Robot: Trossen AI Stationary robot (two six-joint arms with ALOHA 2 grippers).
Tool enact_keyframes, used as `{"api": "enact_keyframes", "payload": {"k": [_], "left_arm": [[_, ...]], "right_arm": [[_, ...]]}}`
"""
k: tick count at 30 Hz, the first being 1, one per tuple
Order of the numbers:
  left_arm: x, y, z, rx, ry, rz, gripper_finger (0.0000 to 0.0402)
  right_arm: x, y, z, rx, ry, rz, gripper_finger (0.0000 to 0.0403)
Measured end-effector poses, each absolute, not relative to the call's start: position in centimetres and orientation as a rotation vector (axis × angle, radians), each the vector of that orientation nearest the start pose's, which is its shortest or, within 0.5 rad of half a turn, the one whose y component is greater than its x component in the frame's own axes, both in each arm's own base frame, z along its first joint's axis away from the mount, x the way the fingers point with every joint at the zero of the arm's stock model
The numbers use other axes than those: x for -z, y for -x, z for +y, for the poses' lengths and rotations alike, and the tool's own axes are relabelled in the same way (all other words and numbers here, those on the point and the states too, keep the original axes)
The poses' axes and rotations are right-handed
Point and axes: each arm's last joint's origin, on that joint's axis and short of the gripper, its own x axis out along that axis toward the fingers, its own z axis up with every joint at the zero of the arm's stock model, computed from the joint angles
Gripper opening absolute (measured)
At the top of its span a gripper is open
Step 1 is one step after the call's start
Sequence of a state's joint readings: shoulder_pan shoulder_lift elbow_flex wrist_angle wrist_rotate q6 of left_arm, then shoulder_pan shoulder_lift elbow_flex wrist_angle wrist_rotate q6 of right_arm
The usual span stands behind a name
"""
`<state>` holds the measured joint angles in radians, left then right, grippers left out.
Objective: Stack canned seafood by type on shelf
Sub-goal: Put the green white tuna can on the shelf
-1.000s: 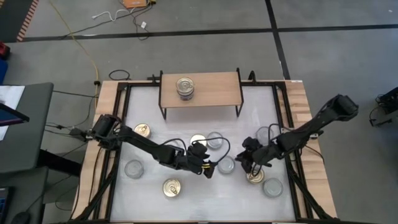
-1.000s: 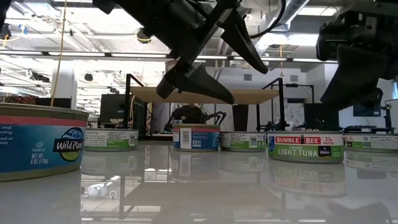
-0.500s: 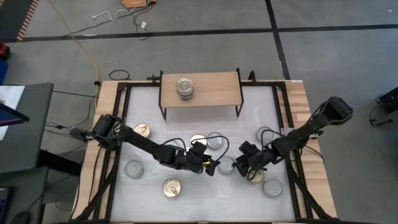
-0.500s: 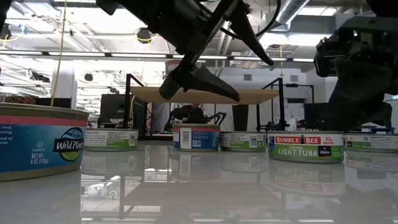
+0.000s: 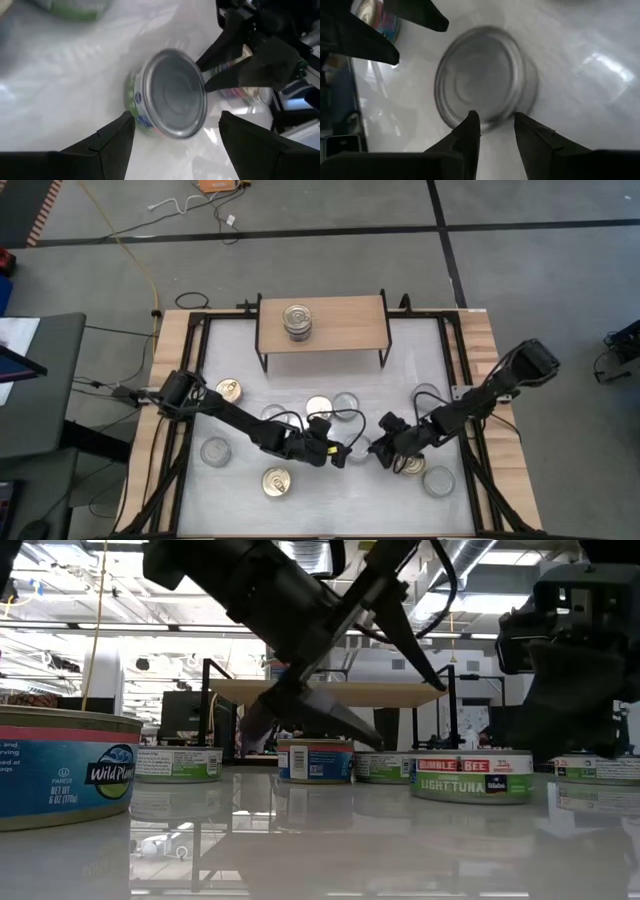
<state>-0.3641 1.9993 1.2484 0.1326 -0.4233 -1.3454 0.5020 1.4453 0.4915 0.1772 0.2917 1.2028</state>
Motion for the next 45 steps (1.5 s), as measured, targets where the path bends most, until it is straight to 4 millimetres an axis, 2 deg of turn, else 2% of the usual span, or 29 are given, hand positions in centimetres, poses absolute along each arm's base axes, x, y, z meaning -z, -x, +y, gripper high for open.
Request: {"api": "enact_keyframes", "payload": {"k": [10,17,23,33,40,45], "left_arm": [[-16.0,-39.8,-14.1,-0.481,1.14,0.494,0.0275],[-15.8,-39.7,-14.0,-0.497,1.153,0.5,0.0275],[-15.8,-39.7,-13.9,-0.516,1.198,0.49,0.0275],[-14.3,-40.3,-13.8,-0.528,1.23,0.476,0.0275],[-14.3,-40.4,-13.8,-0.518,1.225,0.471,0.0275],[-14.3,-40.4,-13.8,-0.514,1.223,0.467,0.0275]], "right_arm": [[-12.7,-23.2,10.6,0.198,-0.848,0.706,0.0145],[-13.0,-23.7,10.3,0.175,-0.846,0.667,0.0145],[-12.9,-23.7,10.2,0.191,-0.881,0.675,0.0145],[-12.6,-23.7,9.7,0.226,-0.867,0.702,0.0145],[-12.7,-23.8,9.6,0.215,-0.844,0.691,0.0143],[-12.9,-24.0,9.5,0.208,-0.829,0.687,0.0127]]}}
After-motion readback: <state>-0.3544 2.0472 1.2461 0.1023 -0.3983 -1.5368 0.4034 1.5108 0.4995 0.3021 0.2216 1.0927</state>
